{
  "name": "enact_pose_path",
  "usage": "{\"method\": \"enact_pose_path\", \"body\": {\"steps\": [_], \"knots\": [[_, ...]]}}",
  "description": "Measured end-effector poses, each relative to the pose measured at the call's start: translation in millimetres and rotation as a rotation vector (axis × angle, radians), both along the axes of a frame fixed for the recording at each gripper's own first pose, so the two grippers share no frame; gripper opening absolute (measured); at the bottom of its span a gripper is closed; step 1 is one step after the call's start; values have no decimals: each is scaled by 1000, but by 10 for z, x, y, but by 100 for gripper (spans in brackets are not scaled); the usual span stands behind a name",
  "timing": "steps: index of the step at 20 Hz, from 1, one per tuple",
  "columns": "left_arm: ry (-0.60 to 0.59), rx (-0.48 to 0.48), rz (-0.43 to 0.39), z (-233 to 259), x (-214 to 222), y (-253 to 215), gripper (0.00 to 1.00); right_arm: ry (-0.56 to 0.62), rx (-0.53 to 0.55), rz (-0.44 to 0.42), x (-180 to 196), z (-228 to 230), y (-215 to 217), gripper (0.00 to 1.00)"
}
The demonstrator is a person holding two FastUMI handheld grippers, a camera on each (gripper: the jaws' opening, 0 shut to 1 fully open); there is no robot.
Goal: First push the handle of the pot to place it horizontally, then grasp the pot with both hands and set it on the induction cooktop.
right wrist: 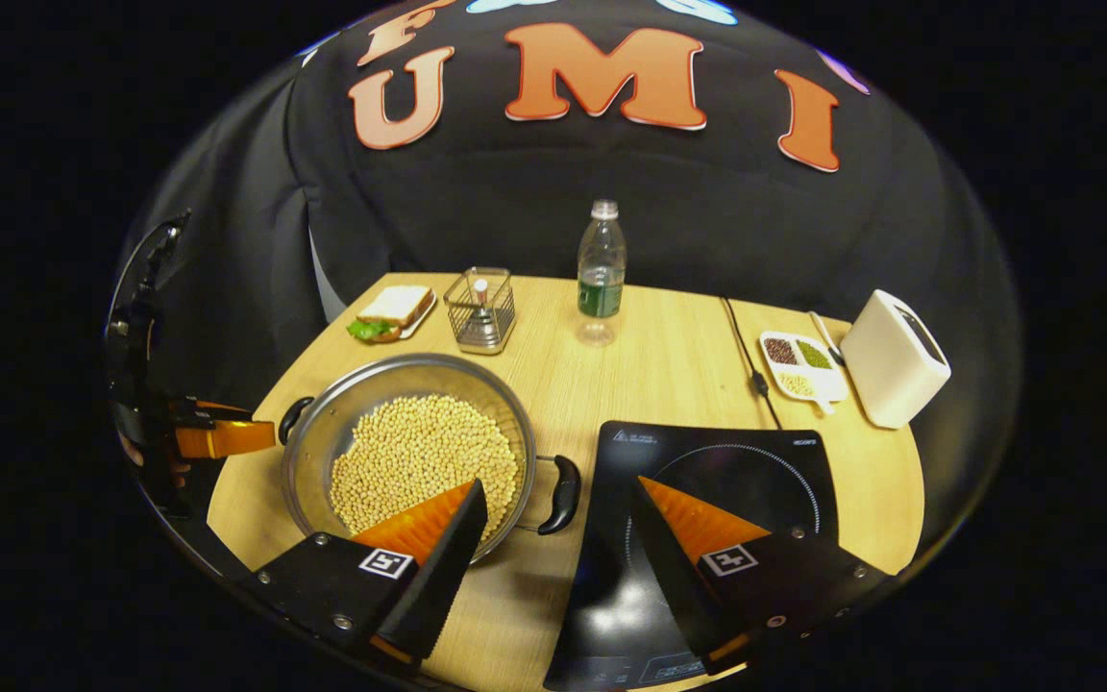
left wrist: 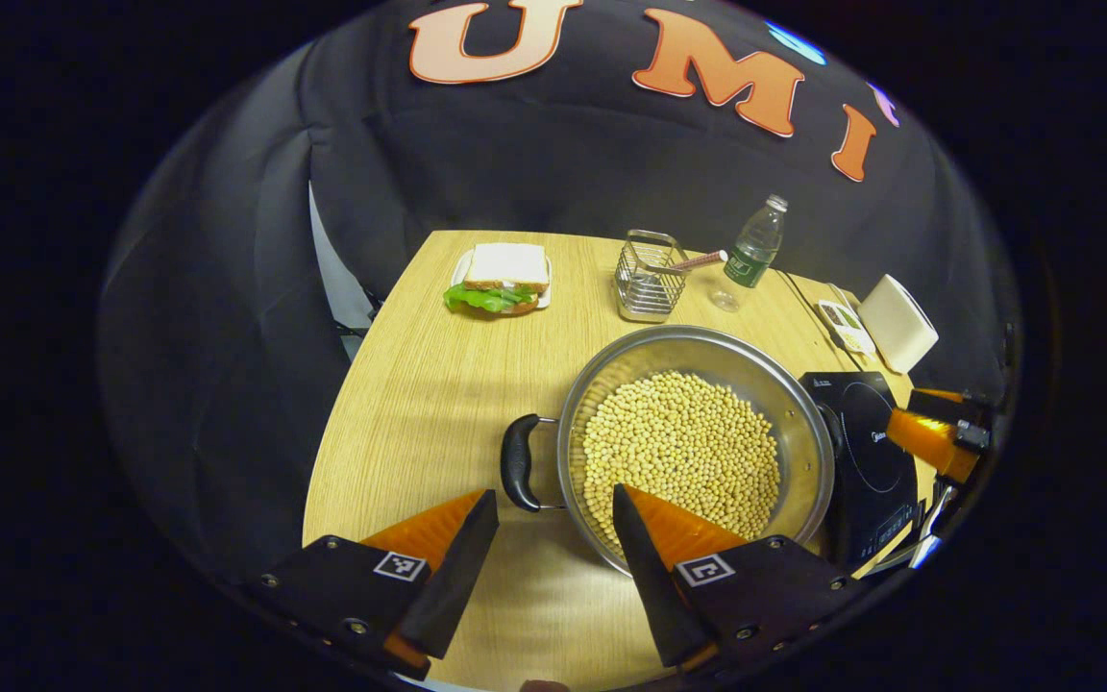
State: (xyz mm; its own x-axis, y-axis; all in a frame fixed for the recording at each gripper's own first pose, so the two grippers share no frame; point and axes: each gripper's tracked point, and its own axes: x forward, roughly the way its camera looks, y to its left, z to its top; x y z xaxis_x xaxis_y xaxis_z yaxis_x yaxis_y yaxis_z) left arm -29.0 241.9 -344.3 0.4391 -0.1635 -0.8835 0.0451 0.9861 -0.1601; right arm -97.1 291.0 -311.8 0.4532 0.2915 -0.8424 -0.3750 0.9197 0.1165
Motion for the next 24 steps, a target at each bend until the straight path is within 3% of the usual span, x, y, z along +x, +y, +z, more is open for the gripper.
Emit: {"method": "enact_pose_path", "body": {"steps": [2, 4, 14, 17, 21, 24], "knots": [[-10, 0, -2, 13, 32, 66, 79, 32, -20, -7, -8, -161, 72, 93], [-36, 4, -5, 14, 103, 94, 86, 80, -36, -25, -37, -320, 94, 93], [-31, 27, -21, -254, 282, 36, 87, 241, -40, -74, -118, -772, 201, 84], [-20, 14, -32, -390, 289, -37, 87, 249, -46, -85, -91, -835, 202, 83], [1, 3, -21, -541, 264, -108, 87, 267, -32, -106, -70, -913, 200, 72], [9, 1, -1, -618, 247, -115, 87, 263, -36, -96, -45, -973, 193, 71]]}}
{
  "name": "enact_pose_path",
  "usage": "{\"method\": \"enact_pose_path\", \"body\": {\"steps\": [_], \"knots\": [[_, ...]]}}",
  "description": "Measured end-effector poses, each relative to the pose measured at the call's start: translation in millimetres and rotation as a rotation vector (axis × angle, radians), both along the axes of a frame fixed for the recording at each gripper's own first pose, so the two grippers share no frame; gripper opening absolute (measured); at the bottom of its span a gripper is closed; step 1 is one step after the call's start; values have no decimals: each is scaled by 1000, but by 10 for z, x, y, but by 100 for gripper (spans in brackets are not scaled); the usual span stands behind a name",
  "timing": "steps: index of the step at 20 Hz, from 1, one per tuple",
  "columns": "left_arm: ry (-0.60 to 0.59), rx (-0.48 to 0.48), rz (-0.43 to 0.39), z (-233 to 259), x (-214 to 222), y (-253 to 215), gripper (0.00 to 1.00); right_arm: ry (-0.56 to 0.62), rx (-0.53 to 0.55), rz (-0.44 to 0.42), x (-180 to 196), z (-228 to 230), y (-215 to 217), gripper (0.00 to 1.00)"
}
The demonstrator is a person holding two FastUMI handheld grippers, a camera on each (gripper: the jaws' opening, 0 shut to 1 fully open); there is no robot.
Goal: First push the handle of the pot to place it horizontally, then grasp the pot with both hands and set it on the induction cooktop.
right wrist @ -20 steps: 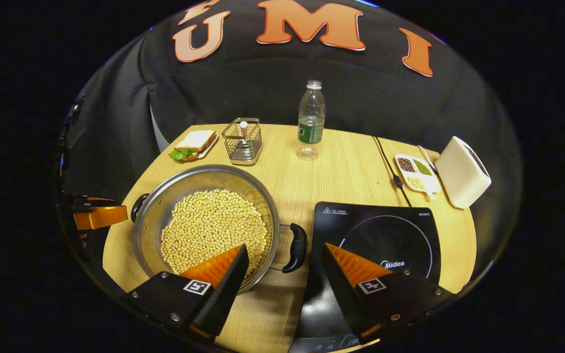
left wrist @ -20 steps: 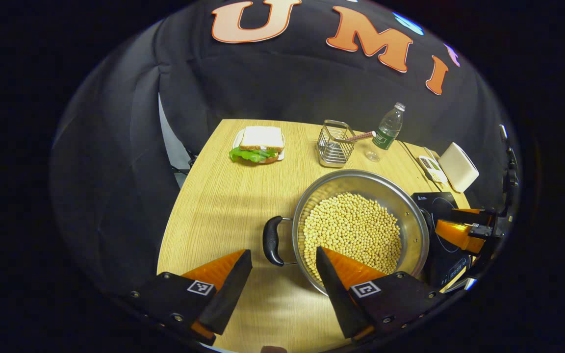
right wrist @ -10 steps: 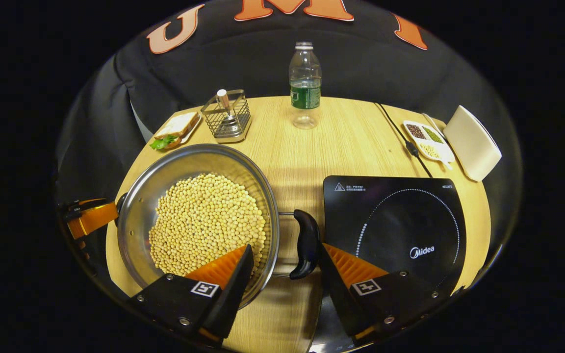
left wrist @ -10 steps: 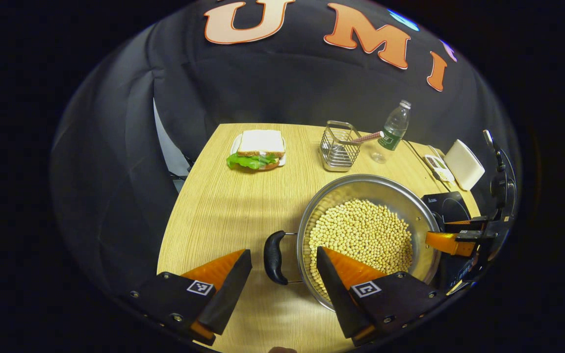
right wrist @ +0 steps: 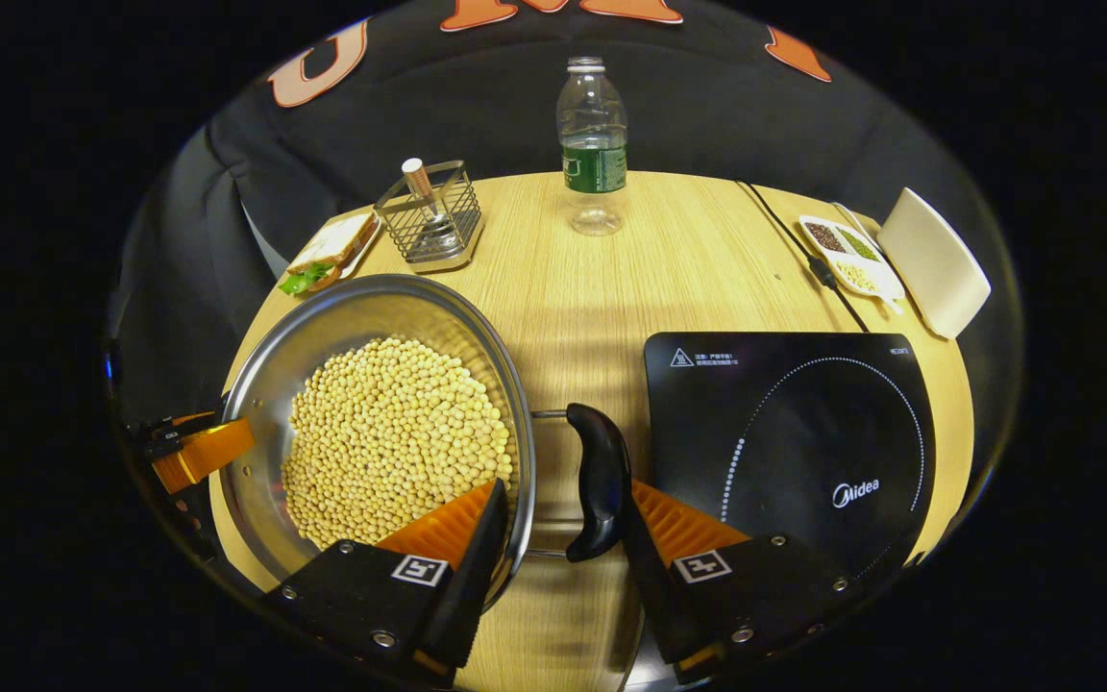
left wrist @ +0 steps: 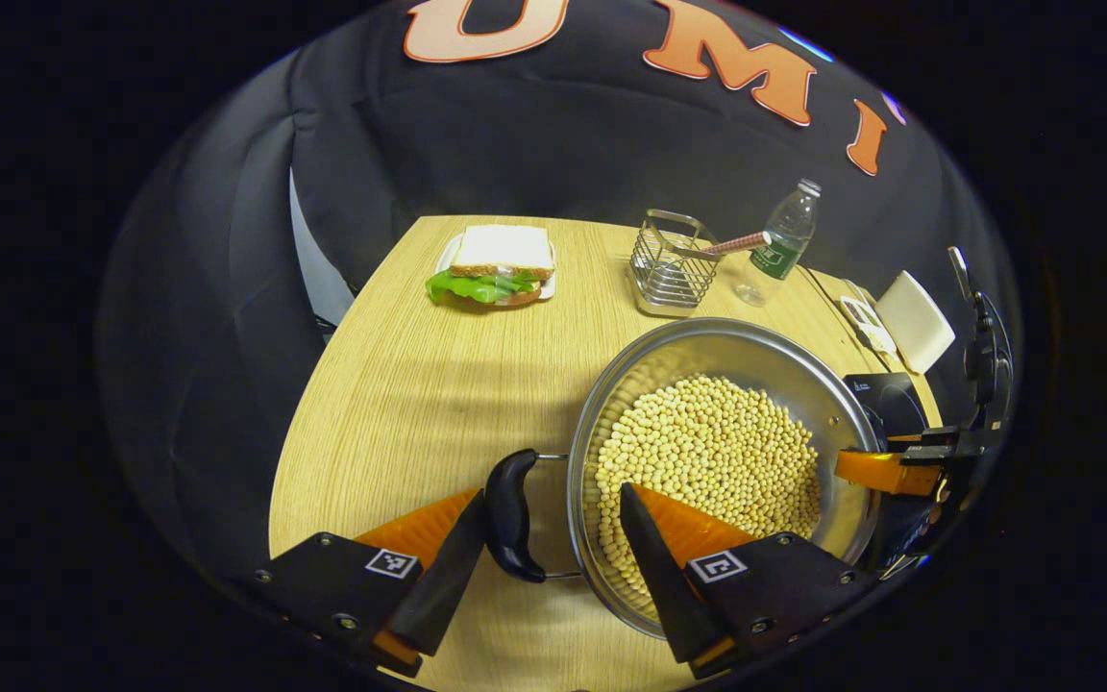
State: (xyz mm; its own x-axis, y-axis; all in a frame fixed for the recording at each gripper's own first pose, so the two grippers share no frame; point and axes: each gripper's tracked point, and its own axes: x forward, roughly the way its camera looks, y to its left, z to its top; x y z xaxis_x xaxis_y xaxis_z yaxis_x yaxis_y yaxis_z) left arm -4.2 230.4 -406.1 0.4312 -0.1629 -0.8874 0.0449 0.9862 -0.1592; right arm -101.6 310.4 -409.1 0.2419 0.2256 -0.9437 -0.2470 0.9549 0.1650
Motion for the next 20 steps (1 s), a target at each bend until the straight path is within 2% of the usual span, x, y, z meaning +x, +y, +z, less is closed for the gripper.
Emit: {"method": "enact_pose_path", "body": {"steps": [3, 7, 12, 13, 14, 15, 19, 20], "knots": [[-7, 2, 22, -17, 11, 12, 87, -10, -12, -19, 17, -72, -5, 67], [-1, 12, 44, -113, -42, 49, 87, -5, 5, -67, 44, -154, 25, 67], [0, 12, 85, -220, -56, 14, 90, -11, 10, -57, 70, -219, 58, 67], [-6, 17, 89, -240, -40, 14, 80, -14, 9, -49, 63, -231, 61, 68], [-10, 35, 96, -270, -38, 27, 79, -15, 7, -43, 68, -234, 56, 68], [-4, 46, 101, -289, -36, 52, 70, -15, 11, -41, 63, -235, 64, 69], [-19, 21, 111, -292, -20, 39, 63, 20, 55, -66, 39, -249, 99, 65], [-20, 28, 107, -298, -45, 24, 61, 30, 65, -82, 47, -242, 101, 58]]}}
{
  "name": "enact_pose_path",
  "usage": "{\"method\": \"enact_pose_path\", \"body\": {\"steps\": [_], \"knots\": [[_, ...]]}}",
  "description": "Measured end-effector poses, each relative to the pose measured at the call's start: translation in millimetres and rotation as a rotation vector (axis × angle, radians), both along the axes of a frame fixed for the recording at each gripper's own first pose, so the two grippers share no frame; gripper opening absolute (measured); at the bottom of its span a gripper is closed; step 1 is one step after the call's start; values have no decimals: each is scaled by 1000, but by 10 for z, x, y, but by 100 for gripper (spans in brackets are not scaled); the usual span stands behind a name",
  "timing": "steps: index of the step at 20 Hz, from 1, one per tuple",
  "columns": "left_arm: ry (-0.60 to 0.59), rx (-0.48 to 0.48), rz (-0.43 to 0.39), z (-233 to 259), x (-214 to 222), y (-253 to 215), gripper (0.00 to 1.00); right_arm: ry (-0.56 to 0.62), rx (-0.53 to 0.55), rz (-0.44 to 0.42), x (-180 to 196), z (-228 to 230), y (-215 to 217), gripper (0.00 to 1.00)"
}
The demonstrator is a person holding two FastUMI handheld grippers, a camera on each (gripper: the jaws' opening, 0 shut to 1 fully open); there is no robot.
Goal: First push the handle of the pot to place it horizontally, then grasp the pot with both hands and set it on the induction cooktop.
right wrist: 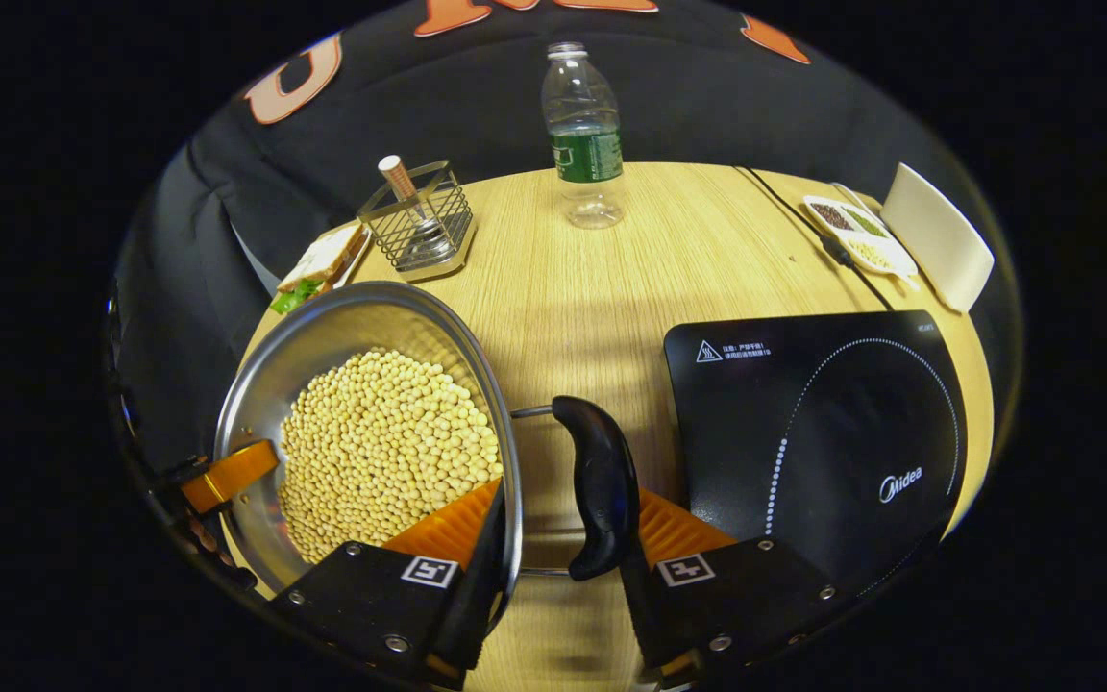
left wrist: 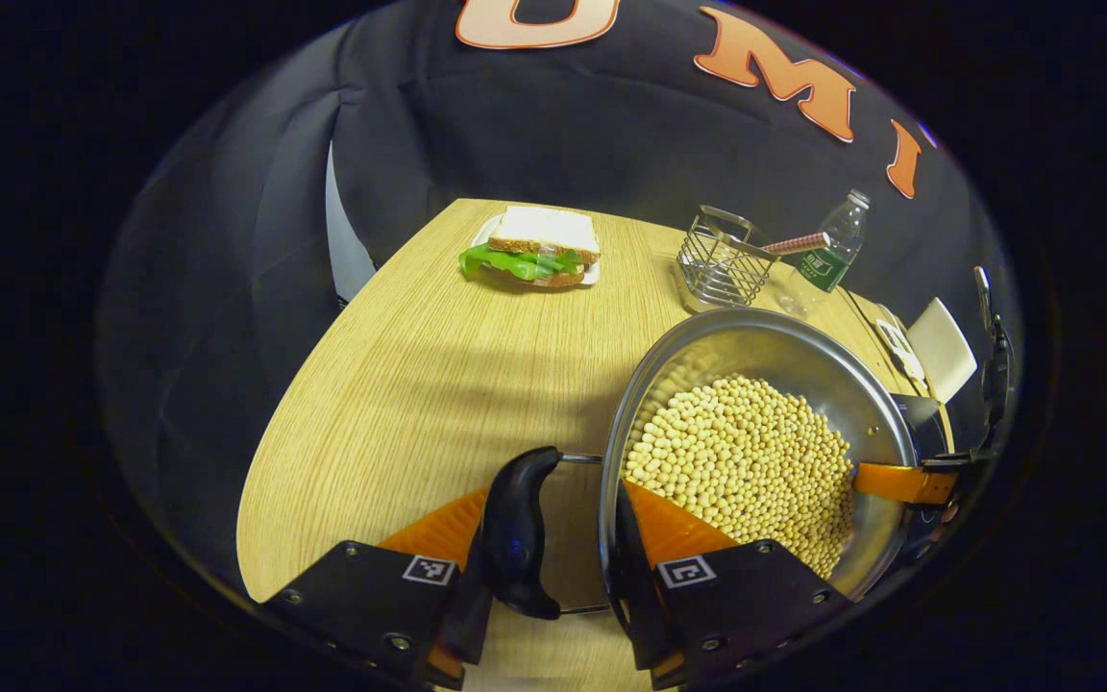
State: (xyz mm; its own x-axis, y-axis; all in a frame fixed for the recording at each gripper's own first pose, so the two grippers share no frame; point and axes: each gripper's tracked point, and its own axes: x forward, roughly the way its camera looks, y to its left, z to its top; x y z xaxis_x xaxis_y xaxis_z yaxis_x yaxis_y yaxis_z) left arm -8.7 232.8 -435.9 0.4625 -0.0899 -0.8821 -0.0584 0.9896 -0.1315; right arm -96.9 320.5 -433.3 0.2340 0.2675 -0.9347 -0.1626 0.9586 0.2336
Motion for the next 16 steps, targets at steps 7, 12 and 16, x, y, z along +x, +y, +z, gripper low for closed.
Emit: {"method": "enact_pose_path", "body": {"steps": [7, 12, 16], "knots": [[-44, 44, -15, 25, 90, -42, 57, -38, 2, -27, 78, 68, 10, 54], [-107, 60, -40, 305, 103, 142, 57, -103, 30, -50, 155, 155, -162, 48], [-130, 52, -59, 163, 108, 104, 57, -137, 31, -78, 183, 258, -246, 48]]}}
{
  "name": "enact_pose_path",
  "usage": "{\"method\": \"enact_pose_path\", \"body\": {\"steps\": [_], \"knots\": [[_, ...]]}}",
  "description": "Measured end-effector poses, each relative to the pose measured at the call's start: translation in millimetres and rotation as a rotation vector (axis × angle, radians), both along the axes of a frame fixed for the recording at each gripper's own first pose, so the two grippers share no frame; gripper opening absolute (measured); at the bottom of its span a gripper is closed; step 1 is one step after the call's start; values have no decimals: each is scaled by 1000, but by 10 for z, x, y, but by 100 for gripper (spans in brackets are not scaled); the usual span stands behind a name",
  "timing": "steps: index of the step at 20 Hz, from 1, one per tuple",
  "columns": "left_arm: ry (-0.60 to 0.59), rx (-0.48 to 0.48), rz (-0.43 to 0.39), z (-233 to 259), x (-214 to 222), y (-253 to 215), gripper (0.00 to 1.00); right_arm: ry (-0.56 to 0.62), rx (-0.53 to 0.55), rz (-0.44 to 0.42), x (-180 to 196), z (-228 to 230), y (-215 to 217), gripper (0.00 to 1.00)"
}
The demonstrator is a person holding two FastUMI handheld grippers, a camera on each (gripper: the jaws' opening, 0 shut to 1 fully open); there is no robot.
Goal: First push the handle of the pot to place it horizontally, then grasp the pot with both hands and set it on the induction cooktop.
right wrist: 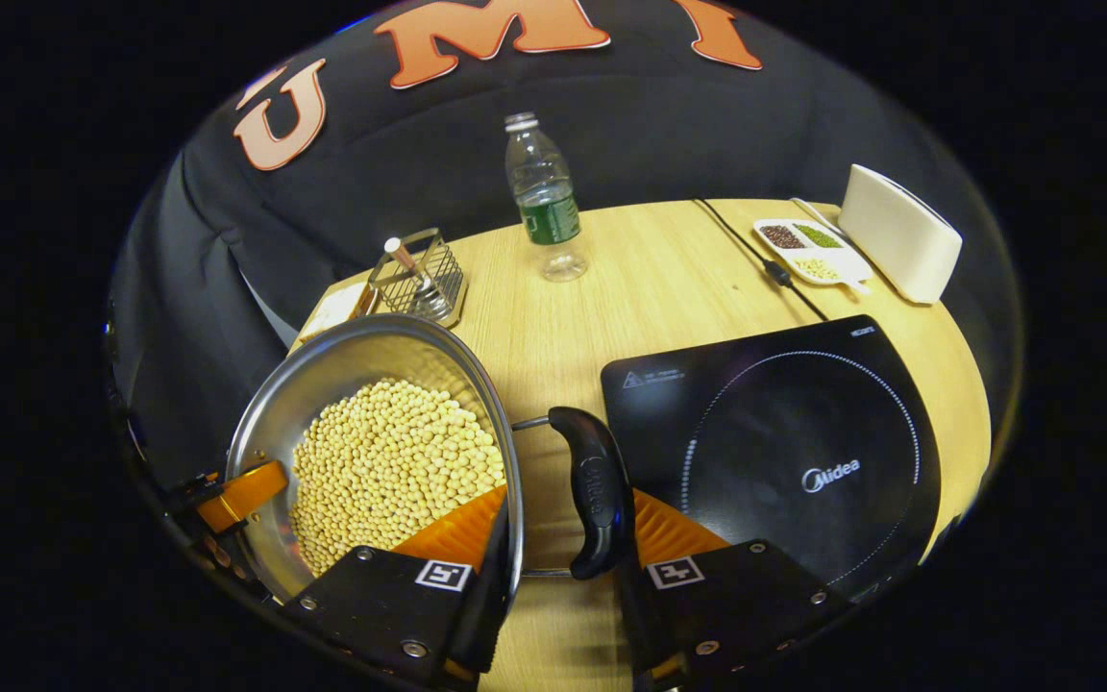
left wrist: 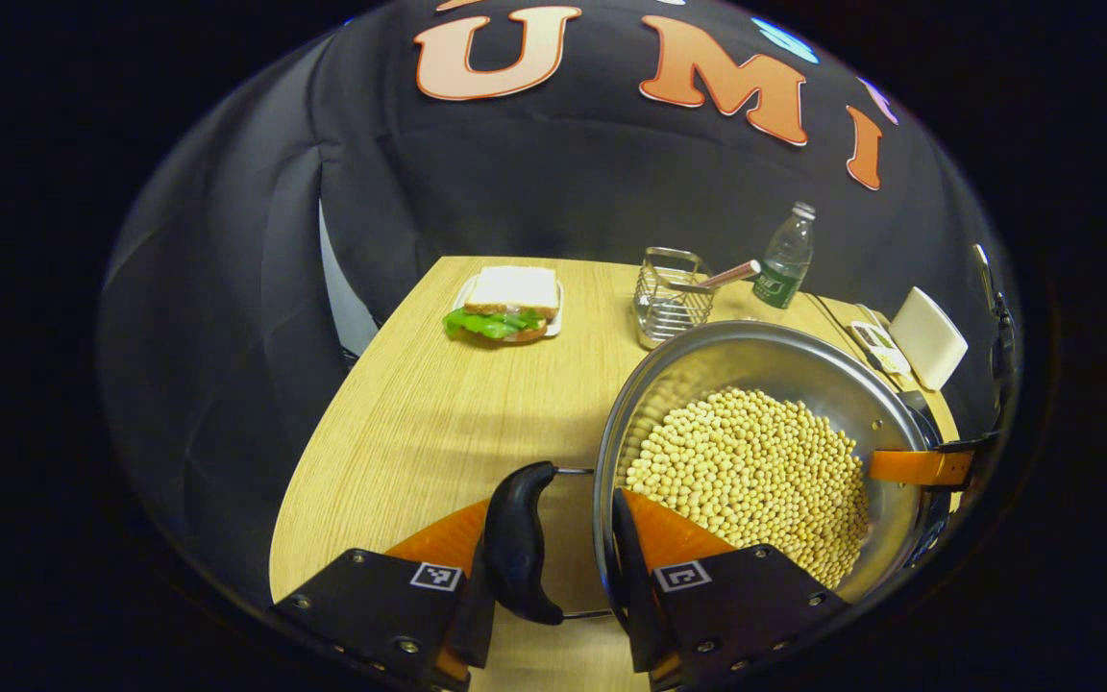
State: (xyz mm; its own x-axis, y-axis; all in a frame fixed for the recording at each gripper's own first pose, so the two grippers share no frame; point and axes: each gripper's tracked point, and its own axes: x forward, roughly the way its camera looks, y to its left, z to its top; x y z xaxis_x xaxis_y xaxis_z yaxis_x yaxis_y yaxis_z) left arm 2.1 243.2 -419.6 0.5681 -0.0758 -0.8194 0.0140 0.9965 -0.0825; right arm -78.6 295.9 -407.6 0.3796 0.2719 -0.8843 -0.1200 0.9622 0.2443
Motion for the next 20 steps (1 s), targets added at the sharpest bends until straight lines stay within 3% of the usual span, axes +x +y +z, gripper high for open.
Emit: {"method": "enact_pose_path", "body": {"steps": [2, 7, 9, 10, 11, 17, 20], "knots": [[-6, 0, 2, 9, 2, 1, 57, -10, 6, -10, 18, 31, 27, 52], [-49, 24, -42, 71, 66, 36, 60, -36, 27, -41, -27, 29, -38, 51], [-67, 29, -62, 97, 89, 50, 53, -48, 31, -57, -35, 72, -100, 51], [-75, 29, -71, 98, 86, 54, 57, -53, 31, -66, -32, 88, -123, 51], [-83, 27, -79, 95, 100, 53, 53, -59, 30, -74, -63, 79, -115, 51], [-116, 2, -100, -2, 115, 41, 61, -92, 14, -103, -117, 14, -26, 51], [-114, -7, -109, -68, 172, 13, 57, -99, 9, -117, -119, 17, -6, 51]]}}
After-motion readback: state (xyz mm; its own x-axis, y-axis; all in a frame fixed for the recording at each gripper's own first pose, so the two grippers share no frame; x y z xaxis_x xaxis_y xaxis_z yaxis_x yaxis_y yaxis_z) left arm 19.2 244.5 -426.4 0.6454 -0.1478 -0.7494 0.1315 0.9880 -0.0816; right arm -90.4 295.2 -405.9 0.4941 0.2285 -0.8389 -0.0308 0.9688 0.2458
